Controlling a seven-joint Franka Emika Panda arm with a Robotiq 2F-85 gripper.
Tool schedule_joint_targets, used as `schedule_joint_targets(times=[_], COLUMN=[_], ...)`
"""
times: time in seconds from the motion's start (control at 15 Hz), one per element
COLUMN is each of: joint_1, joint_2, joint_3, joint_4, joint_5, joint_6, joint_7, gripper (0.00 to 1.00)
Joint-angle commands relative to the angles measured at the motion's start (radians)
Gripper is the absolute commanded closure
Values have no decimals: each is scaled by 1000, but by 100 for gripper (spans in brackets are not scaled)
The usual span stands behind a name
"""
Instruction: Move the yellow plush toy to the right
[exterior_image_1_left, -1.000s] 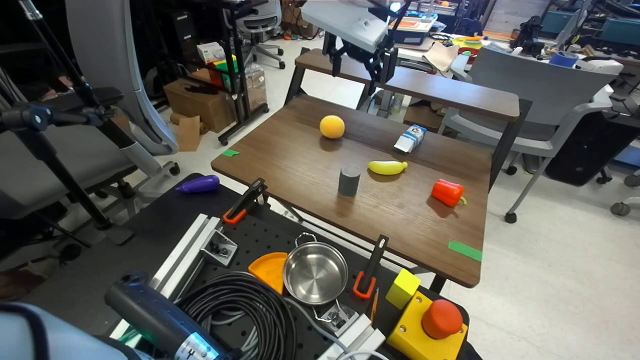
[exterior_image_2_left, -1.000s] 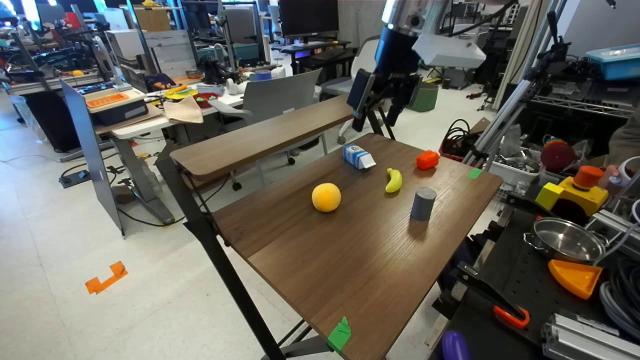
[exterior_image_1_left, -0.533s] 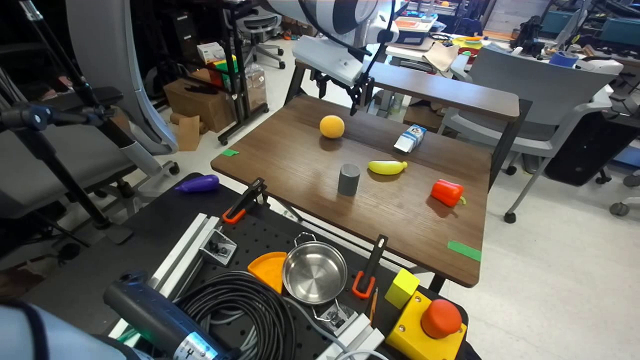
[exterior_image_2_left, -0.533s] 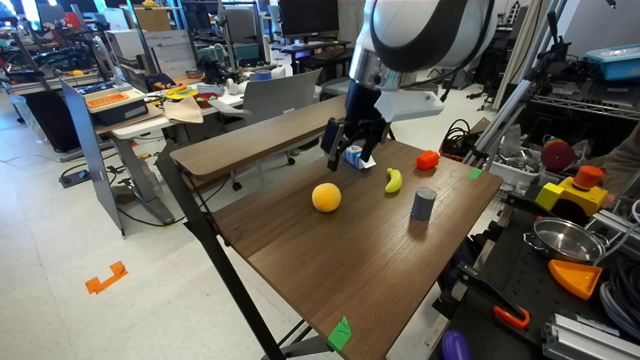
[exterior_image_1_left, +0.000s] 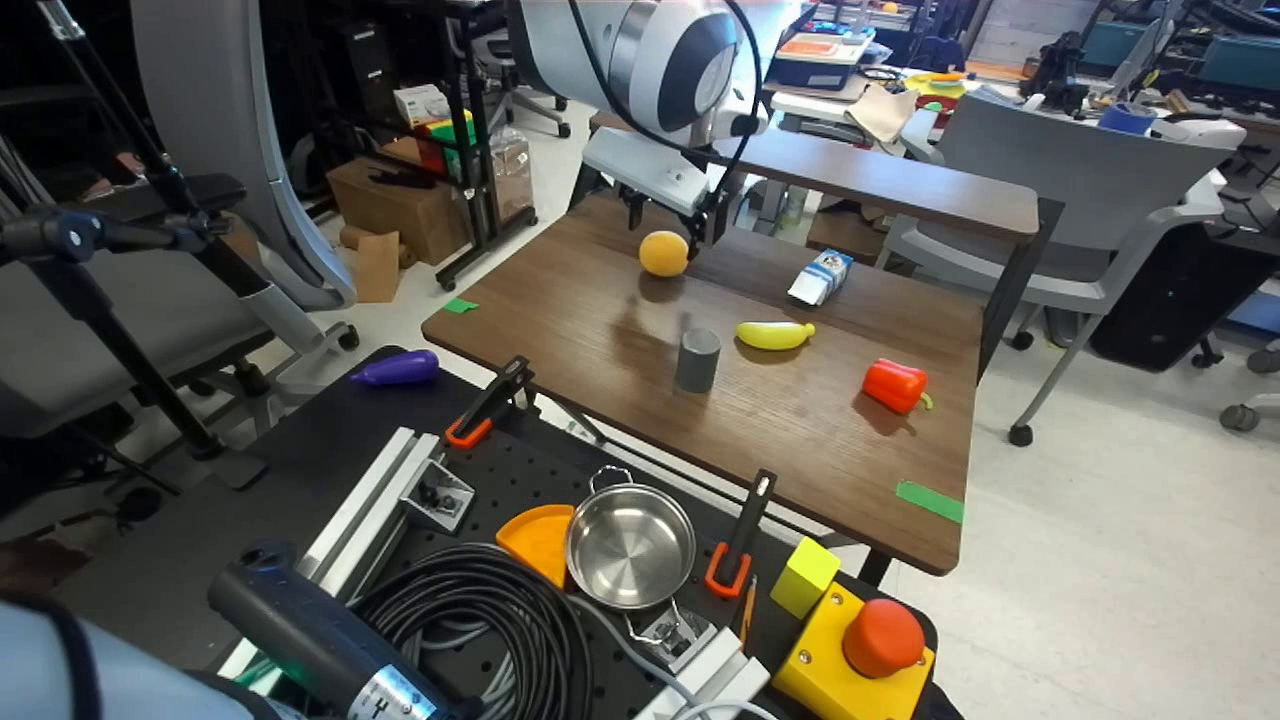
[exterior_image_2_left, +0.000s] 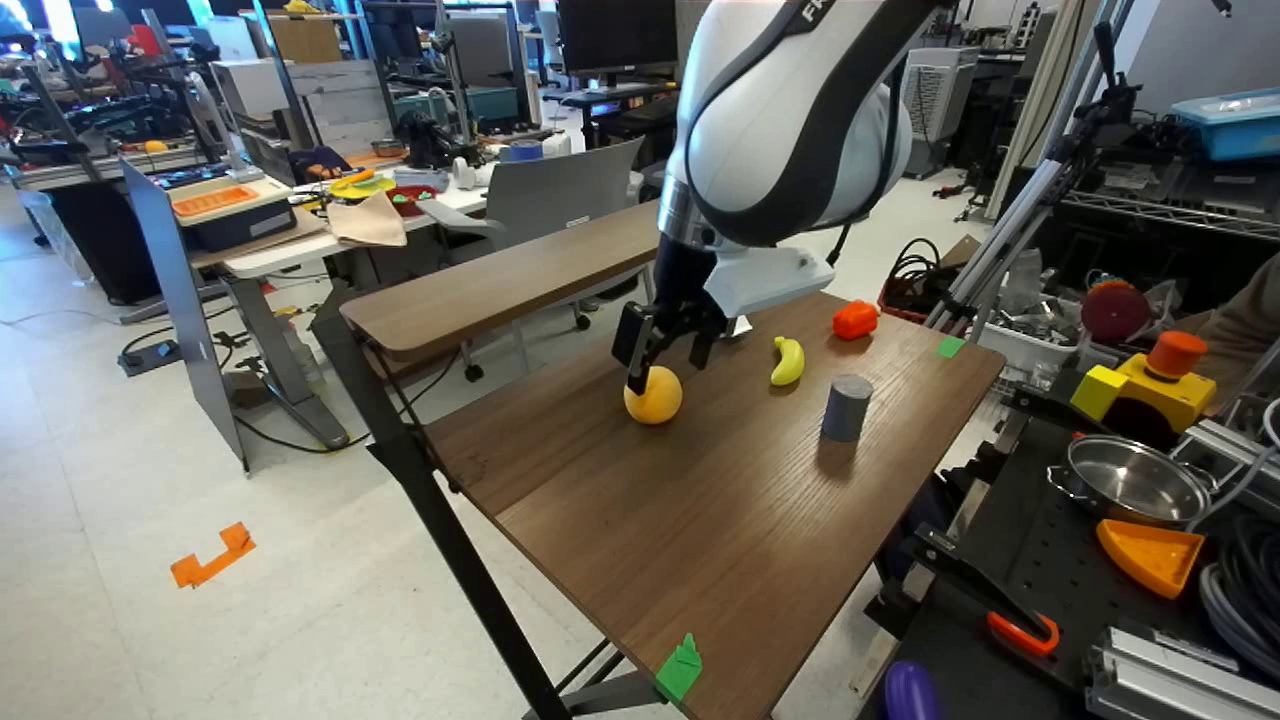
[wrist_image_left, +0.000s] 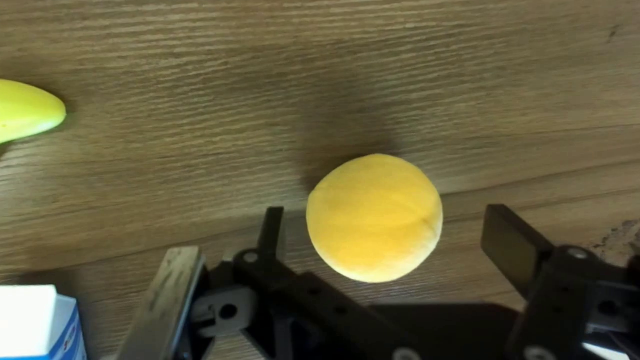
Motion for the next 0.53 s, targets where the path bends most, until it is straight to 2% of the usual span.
schedule_joint_targets(times=[0.0,0.07,0.13,0.2,0.47], joint_1=[10,14,14,12,6], joint_2=[74,90,102,113,148], joint_3=[-17,-23,-24,-23,-18], joint_4=[82,98,112,124,164], joint_5=[-36,-46,-49,-52,-51], joint_6=[28,29,24,21,19], joint_7=[8,8,10,10,7], gripper=[0,0,25,26,58])
